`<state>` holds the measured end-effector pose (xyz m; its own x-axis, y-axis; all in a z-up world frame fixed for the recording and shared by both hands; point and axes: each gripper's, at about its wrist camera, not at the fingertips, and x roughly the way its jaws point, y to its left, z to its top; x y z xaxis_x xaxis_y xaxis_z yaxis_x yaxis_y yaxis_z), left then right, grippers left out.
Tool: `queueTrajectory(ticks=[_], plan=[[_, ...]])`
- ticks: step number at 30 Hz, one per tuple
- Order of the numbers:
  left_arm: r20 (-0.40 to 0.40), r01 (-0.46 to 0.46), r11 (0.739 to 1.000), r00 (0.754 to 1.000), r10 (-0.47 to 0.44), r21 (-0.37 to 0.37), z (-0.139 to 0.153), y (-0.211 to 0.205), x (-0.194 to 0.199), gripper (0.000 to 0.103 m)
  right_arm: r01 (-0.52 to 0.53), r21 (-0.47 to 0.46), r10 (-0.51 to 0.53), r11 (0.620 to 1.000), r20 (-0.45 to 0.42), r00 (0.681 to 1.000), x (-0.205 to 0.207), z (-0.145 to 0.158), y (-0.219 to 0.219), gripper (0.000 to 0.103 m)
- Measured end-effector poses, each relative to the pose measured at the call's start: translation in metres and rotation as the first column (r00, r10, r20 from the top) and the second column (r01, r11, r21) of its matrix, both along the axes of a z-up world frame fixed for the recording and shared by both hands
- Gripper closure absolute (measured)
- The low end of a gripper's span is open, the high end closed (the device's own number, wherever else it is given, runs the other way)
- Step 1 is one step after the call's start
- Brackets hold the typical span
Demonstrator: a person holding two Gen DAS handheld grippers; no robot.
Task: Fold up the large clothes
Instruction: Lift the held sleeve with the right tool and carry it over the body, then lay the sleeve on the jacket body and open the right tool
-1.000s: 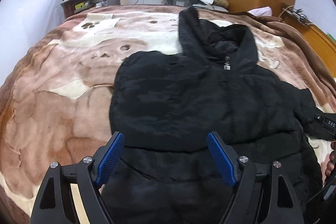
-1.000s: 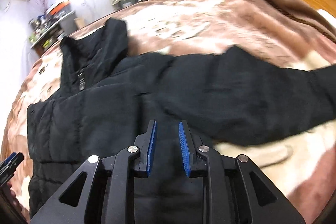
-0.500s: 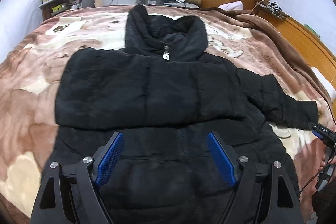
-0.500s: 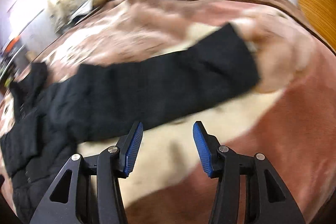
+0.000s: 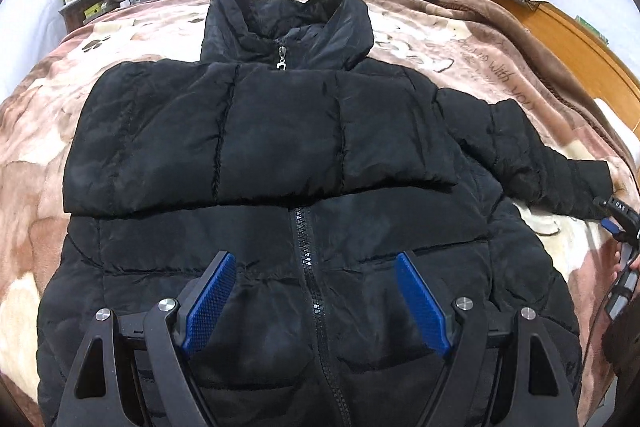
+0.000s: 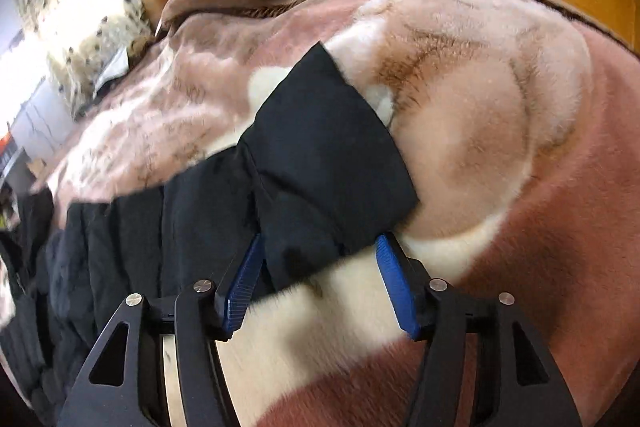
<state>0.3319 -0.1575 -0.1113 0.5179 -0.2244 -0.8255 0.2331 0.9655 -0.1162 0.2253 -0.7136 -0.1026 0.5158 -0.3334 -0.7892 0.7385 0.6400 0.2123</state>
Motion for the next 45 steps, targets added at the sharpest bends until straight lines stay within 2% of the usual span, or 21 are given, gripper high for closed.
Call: queueTrajectory(ticks=[6,9,10,11,12,13,14,19,25,30,36,41,45], plan=[[-0.013,-0.002,1.000,1.000,0.002,0.009,-0.008,-0.002,0.005,0.022,0.019,-0.023,-0.020,1.000,-0.029,0.999,0.014,-0.007,-0.007,0.044],[-0.019,-0.001,1.000,1.000,0.001,0.012,-0.012,-0.003,0.008,0.022,0.042,-0.006,-0.042,0.999,-0.011,0.999,0.013,-0.008,-0.011,0.044],[-0.022,-0.002,1.000,1.000,0.002,0.009,-0.013,-0.003,0.009,0.022,0.057,-0.002,-0.057,0.998,-0.007,0.998,0.013,-0.008,-0.013,0.049],[-0.026,-0.003,1.000,1.000,0.004,0.006,-0.013,-0.003,0.010,0.022,0.064,-0.008,-0.064,0.998,-0.010,0.998,0.013,-0.007,-0.014,0.061],[-0.027,-0.005,1.000,1.000,0.005,0.005,-0.014,-0.004,0.010,0.022,0.064,-0.021,-0.065,0.998,-0.014,0.998,0.013,-0.005,-0.014,0.069],[-0.028,-0.006,1.000,1.000,0.006,0.007,-0.015,-0.004,0.010,0.022,0.058,-0.030,-0.058,0.998,-0.013,0.998,0.015,-0.004,-0.015,0.084],[-0.029,-0.006,1.000,1.000,0.006,0.008,-0.015,-0.004,0.011,0.022,0.046,-0.040,-0.046,0.998,-0.010,0.999,0.015,-0.001,-0.014,0.089],[-0.023,-0.017,1.000,1.000,0.016,-0.003,-0.013,0.001,0.012,0.022,-0.051,-0.143,0.051,0.988,-0.003,0.999,0.021,0.024,0.005,0.095],[-0.019,-0.019,0.999,1.000,0.018,-0.027,-0.007,0.008,0.009,0.022,-0.142,-0.190,0.161,0.971,0.087,0.983,0.025,0.069,0.041,0.096],[-0.008,-0.017,0.999,1.000,0.017,-0.051,0.003,0.019,0.004,0.022,-0.251,-0.227,0.288,0.941,0.148,0.946,0.041,0.108,0.093,0.096],[0.006,-0.044,0.995,0.999,0.045,-0.091,0.016,0.043,-0.001,0.022,-0.379,-0.273,0.429,0.884,0.154,0.890,0.066,0.133,0.159,0.096],[0.016,-0.072,0.991,0.997,0.074,-0.109,0.024,0.063,0.003,0.022,-0.483,-0.250,0.529,0.839,0.165,0.833,0.089,0.134,0.206,0.096],[0.018,-0.082,0.988,0.996,0.085,-0.131,0.027,0.078,0.004,0.022,-0.587,-0.206,0.621,0.783,0.220,0.752,0.096,0.126,0.244,0.096]])
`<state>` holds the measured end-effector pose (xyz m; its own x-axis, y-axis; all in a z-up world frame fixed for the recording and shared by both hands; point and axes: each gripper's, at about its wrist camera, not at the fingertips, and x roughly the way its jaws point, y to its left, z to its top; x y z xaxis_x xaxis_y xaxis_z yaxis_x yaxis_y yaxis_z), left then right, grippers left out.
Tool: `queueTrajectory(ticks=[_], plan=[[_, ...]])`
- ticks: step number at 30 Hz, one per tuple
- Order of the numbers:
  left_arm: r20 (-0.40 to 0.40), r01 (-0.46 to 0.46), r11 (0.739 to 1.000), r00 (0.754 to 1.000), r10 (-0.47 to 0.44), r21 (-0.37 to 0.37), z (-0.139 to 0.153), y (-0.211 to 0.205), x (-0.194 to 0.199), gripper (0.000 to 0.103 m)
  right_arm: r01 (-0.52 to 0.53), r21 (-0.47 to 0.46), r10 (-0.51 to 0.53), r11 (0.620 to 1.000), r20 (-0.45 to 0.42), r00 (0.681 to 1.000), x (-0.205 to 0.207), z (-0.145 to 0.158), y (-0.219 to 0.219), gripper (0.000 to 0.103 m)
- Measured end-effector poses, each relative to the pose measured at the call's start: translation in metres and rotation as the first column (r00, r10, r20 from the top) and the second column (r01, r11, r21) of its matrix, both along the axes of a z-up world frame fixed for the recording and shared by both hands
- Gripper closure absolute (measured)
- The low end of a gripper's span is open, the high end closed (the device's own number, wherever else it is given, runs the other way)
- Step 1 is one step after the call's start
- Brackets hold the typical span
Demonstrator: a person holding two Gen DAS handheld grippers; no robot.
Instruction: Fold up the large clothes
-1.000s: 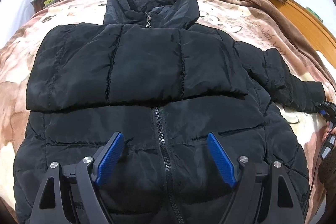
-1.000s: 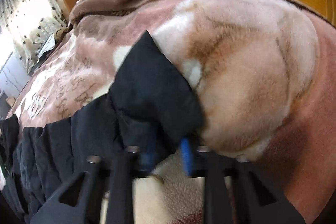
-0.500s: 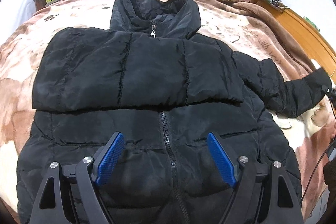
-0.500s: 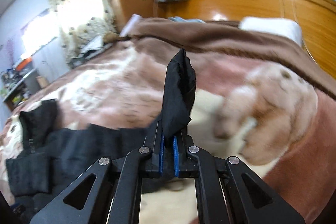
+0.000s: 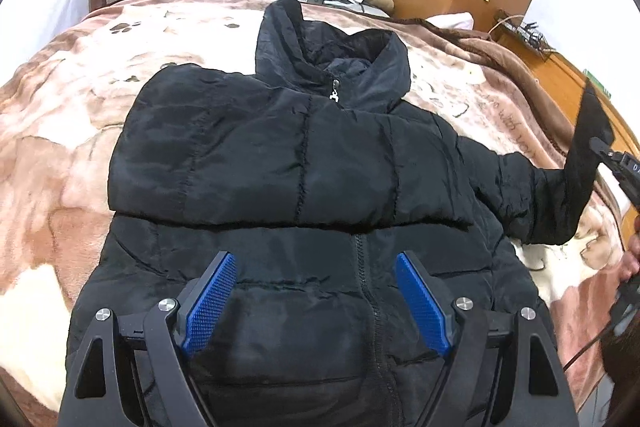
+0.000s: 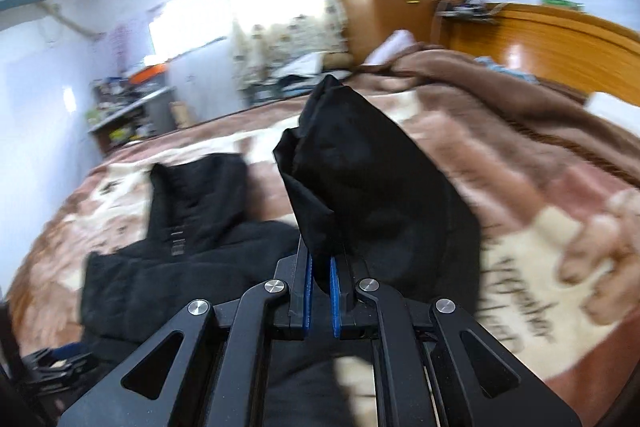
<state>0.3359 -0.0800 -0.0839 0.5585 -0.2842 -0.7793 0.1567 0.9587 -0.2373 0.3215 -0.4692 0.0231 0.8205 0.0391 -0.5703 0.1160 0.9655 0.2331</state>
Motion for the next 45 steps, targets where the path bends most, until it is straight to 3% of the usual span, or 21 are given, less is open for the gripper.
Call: queueTrajectory(ticks=[8,13,17,19,22,24,26,27,33,40,42,44,45], plan=[[0.003,-0.010,0.999,1.000,0.010,-0.049,0.005,0.014,0.004,0.022,-0.254,0.107,0.263,0.961,-0.087,0.961,0.039,-0.041,0.087,0.096],[0.000,-0.006,0.999,1.000,0.006,-0.050,0.003,0.017,0.009,0.022,-0.306,0.156,0.331,0.939,-0.164,0.929,0.046,-0.079,0.120,0.096],[-0.021,0.007,0.995,1.000,-0.009,-0.104,-0.001,0.015,0.017,0.022,-0.315,0.216,0.362,0.924,-0.231,0.903,0.048,-0.101,0.130,0.093],[-0.029,0.024,0.994,0.999,-0.027,-0.111,-0.001,0.008,0.022,0.019,-0.313,0.214,0.362,0.925,-0.252,0.898,0.047,-0.105,0.132,0.092],[-0.040,0.051,0.986,0.998,-0.058,-0.156,-0.004,-0.003,0.031,0.019,-0.308,0.271,0.379,0.912,-0.266,0.886,0.044,-0.108,0.127,0.076],[-0.061,0.040,0.980,0.997,-0.053,-0.193,-0.006,-0.008,0.037,0.019,-0.303,0.289,0.378,0.908,-0.256,0.890,0.036,-0.106,0.121,0.074],[-0.060,0.048,0.979,0.996,-0.061,-0.196,-0.007,-0.015,0.043,0.015,-0.290,0.295,0.367,0.910,-0.249,0.896,0.029,-0.102,0.115,0.057],[-0.062,0.050,0.980,0.996,-0.062,-0.192,-0.007,-0.018,0.045,0.015,-0.281,0.304,0.358,0.910,-0.236,0.903,0.023,-0.099,0.109,0.054],[-0.090,0.097,0.987,0.990,-0.109,-0.127,-0.018,-0.047,0.064,0.014,-0.196,0.285,0.268,0.938,-0.241,0.933,-0.010,-0.086,0.077,0.054],[-0.190,0.113,0.992,0.974,-0.122,-0.058,-0.048,-0.091,0.084,0.014,-0.112,0.210,0.165,0.971,-0.258,0.952,-0.054,-0.075,0.046,0.054],[-0.164,0.100,0.993,0.980,-0.110,-0.067,-0.049,-0.098,0.082,0.021,-0.096,0.177,0.140,0.980,-0.261,0.955,-0.062,-0.072,0.043,0.054],[-0.133,0.109,0.994,0.985,-0.111,-0.027,-0.047,-0.105,0.078,0.066,-0.076,0.164,0.118,0.984,-0.264,0.957,-0.069,-0.069,0.040,0.054],[-0.126,0.124,0.992,0.984,-0.124,-0.009,-0.045,-0.109,0.077,0.073,-0.075,0.159,0.115,0.985,-0.261,0.959,-0.072,-0.068,0.039,0.054]])
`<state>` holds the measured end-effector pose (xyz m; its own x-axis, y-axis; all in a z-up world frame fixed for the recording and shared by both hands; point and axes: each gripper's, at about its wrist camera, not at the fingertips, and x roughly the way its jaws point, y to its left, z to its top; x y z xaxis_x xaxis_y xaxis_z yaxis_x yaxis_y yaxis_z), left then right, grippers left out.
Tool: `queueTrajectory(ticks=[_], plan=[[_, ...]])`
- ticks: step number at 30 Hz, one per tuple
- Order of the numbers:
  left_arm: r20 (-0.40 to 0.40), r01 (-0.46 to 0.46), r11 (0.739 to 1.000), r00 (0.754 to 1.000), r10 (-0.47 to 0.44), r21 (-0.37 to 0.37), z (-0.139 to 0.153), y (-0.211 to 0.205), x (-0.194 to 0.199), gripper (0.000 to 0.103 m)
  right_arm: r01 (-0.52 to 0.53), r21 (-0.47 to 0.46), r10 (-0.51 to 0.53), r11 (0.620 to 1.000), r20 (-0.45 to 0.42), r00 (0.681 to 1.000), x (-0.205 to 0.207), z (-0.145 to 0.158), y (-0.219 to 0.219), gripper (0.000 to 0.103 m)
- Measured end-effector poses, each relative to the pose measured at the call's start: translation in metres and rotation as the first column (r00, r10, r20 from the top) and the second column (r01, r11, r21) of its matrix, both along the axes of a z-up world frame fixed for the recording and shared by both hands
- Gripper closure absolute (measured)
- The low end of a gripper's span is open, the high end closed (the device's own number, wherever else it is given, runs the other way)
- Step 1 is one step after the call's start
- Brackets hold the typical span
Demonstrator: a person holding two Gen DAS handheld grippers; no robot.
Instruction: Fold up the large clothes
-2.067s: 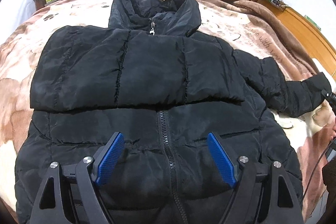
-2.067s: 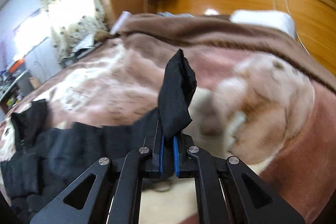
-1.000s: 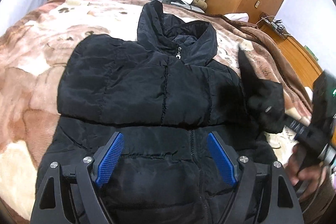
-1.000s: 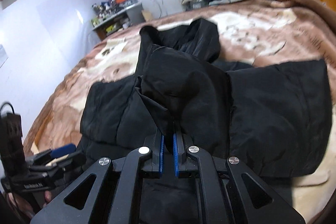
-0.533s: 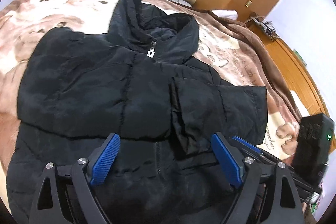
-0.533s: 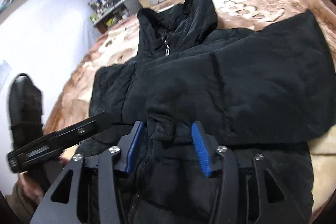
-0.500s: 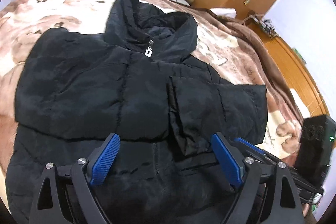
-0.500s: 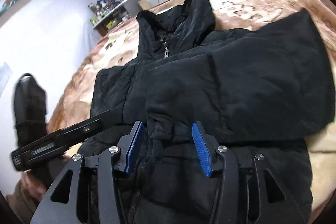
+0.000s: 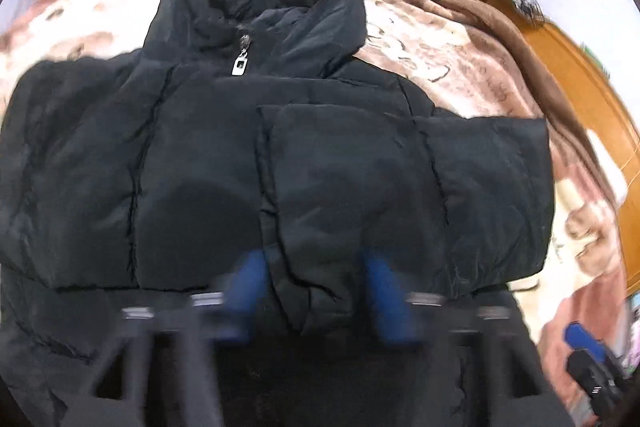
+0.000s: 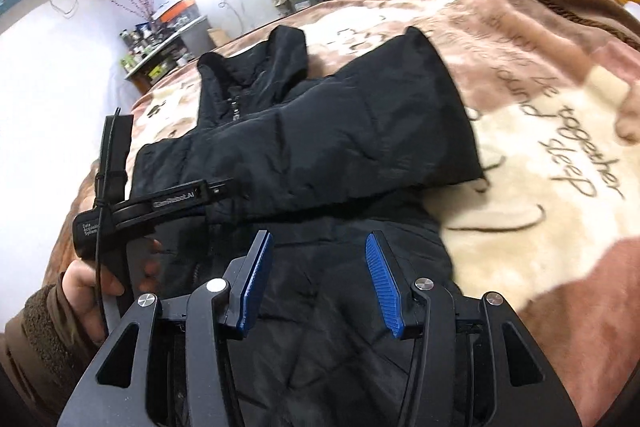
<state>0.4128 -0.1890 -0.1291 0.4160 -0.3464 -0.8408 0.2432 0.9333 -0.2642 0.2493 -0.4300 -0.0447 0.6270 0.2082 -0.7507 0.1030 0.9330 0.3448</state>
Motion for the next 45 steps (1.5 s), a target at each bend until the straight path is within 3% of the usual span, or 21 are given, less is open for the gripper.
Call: queueTrajectory(ticks=[2,4,10,16,18,21,28,35,36,38,41,45], plan=[[0.007,0.004,1.000,1.000,-0.004,-0.010,0.003,0.000,-0.001,0.091,0.008,0.003,-0.008,1.000,0.008,1.000,-0.004,0.001,-0.001,0.054],[0.032,0.013,1.000,0.999,-0.012,-0.018,0.011,0.003,-0.004,0.096,0.022,0.013,-0.022,1.000,0.008,1.000,-0.006,-0.001,-0.002,0.054],[0.148,-0.011,0.994,0.989,0.028,-0.113,0.066,0.035,-0.008,0.097,0.049,0.032,-0.049,0.998,0.004,0.999,-0.012,-0.001,-0.002,0.054],[0.244,-0.074,0.988,0.964,0.105,-0.132,0.111,0.083,0.002,0.097,0.036,0.035,-0.037,0.999,0.024,0.999,-0.007,0.005,0.011,0.054],[0.253,-0.116,0.987,0.957,0.141,-0.110,0.109,0.103,0.004,0.097,0.031,0.035,-0.032,0.999,0.019,0.999,-0.002,0.003,0.016,0.054],[0.199,-0.160,0.982,0.964,0.177,-0.096,0.090,0.125,0.008,0.097,0.026,0.041,-0.026,0.999,0.013,1.000,0.003,0.000,0.024,0.054],[0.112,-0.202,0.977,0.972,0.208,-0.061,0.044,0.136,0.008,0.097,0.007,0.036,-0.007,0.999,-0.006,1.000,0.016,-0.008,0.036,0.054],[0.111,-0.213,0.977,0.972,0.209,0.024,0.022,0.134,0.018,0.087,0.008,0.034,-0.007,0.999,-0.033,0.999,0.016,-0.018,0.037,0.054],[0.098,-0.216,0.976,0.972,0.212,0.033,0.019,0.134,0.018,0.083,0.012,0.036,-0.011,0.999,-0.039,0.999,0.015,-0.019,0.037,0.054],[0.074,-0.230,0.972,0.971,0.227,0.041,0.014,0.137,0.021,0.063,0.018,0.037,-0.017,0.999,-0.045,0.999,0.014,-0.020,0.036,0.054],[0.069,-0.252,0.967,0.966,0.249,0.037,0.013,0.146,0.021,0.048,0.023,0.037,-0.022,0.999,-0.044,0.999,0.010,-0.018,0.035,0.054],[0.056,-0.254,0.967,0.966,0.251,0.035,0.016,0.155,0.017,0.047,0.025,0.029,-0.024,0.999,-0.035,0.999,0.003,-0.011,0.037,0.054]])
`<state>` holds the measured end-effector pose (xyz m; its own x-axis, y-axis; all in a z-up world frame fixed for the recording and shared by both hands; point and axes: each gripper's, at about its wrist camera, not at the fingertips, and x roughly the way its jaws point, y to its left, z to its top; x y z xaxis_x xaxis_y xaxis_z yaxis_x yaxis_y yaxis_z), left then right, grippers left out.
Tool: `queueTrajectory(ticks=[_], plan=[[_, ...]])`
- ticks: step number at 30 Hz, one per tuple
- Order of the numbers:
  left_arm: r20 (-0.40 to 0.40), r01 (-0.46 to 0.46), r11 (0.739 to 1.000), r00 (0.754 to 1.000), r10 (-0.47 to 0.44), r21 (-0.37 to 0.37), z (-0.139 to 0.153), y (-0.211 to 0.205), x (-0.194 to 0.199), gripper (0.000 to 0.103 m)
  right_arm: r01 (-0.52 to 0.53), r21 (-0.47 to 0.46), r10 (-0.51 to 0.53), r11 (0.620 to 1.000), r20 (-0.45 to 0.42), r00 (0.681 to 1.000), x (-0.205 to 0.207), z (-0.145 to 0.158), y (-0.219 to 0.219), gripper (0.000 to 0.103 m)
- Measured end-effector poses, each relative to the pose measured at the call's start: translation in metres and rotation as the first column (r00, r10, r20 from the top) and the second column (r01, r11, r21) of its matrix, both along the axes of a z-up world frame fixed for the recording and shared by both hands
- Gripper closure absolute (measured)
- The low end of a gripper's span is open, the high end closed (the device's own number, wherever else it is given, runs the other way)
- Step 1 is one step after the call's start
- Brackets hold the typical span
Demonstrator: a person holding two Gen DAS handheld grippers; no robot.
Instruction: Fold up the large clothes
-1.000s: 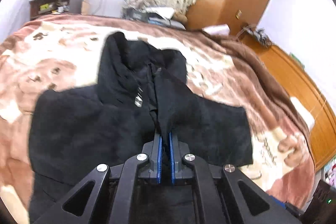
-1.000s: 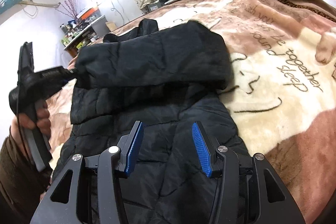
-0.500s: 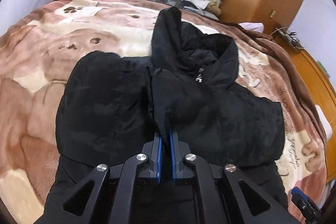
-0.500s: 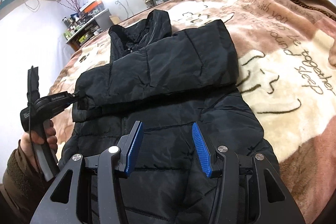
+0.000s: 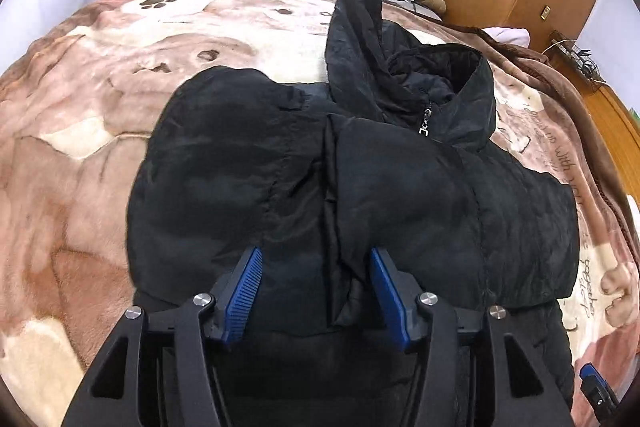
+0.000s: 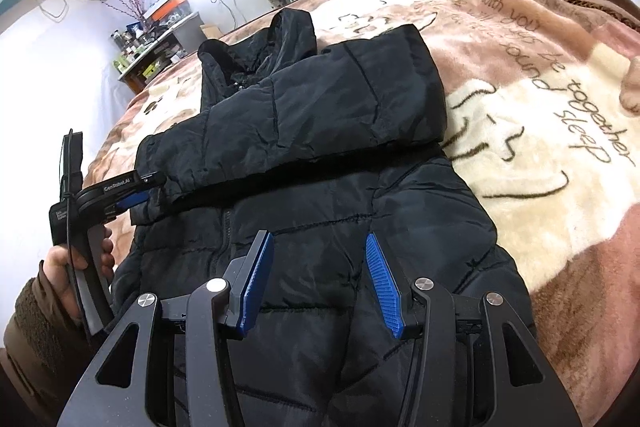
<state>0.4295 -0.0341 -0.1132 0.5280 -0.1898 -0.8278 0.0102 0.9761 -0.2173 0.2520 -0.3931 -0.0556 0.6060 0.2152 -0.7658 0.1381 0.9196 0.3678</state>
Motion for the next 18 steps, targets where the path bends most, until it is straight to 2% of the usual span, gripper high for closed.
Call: queueTrajectory(ticks=[2,6,10,18], plan=[[-0.002,-0.006,1.000,1.000,0.006,0.010,0.003,0.005,-0.006,0.044,0.006,-0.001,-0.006,1.000,0.003,1.000,-0.006,0.004,-0.001,0.054],[0.004,0.015,1.000,1.000,-0.015,-0.014,0.016,0.018,-0.027,0.044,0.023,-0.013,-0.023,1.000,0.008,1.000,-0.021,0.012,-0.005,0.054],[0.028,0.043,0.999,0.999,-0.043,0.014,0.031,0.031,-0.055,0.034,0.044,-0.048,-0.044,0.998,0.008,0.999,-0.040,0.017,-0.009,0.054],[0.061,0.097,0.994,0.993,-0.100,0.052,0.062,0.048,-0.111,0.030,0.066,-0.098,-0.064,0.993,0.023,0.998,-0.070,0.030,-0.008,0.054]])
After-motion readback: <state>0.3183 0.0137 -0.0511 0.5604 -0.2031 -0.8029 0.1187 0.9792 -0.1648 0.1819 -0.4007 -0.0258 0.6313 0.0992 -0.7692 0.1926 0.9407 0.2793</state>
